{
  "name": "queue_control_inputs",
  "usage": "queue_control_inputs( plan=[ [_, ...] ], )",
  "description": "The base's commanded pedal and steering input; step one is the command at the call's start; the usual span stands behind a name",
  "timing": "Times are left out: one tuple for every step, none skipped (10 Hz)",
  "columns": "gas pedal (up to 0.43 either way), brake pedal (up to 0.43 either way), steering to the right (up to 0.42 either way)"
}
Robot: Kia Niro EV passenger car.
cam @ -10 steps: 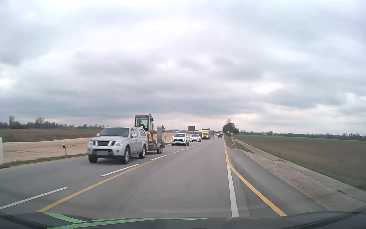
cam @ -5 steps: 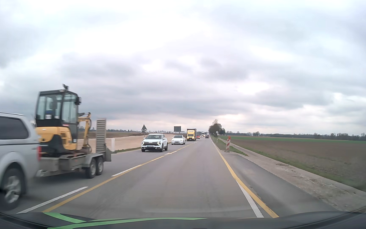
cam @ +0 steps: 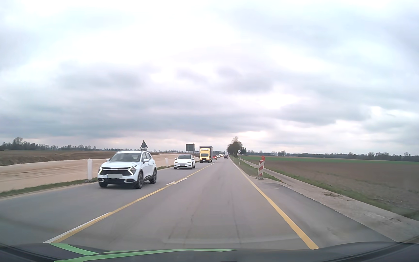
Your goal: Follow the waypoints while adhering to traffic rules and regulations
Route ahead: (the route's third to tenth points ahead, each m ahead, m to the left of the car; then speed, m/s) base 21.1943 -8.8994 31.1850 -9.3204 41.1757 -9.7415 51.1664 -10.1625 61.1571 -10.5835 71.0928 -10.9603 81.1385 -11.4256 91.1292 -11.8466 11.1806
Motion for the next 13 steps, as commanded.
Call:
queue_control_inputs(
  plan=[
    [0.150, 0.000, 0.026],
    [0.157, 0.000, 0.025],
    [0.169, 0.000, 0.025],
    [0.169, 0.000, 0.023],
    [0.177, 0.000, 0.021],
    [0.177, 0.000, 0.020],
    [0.177, 0.000, 0.018],
    [0.177, 0.000, 0.014],
    [0.189, 0.000, 0.009],
    [0.197, 0.000, 0.006],
    [0.209, 0.000, 0.006],
    [0.209, 0.000, 0.006],
    [0.220, 0.000, 0.006]
  ],
)
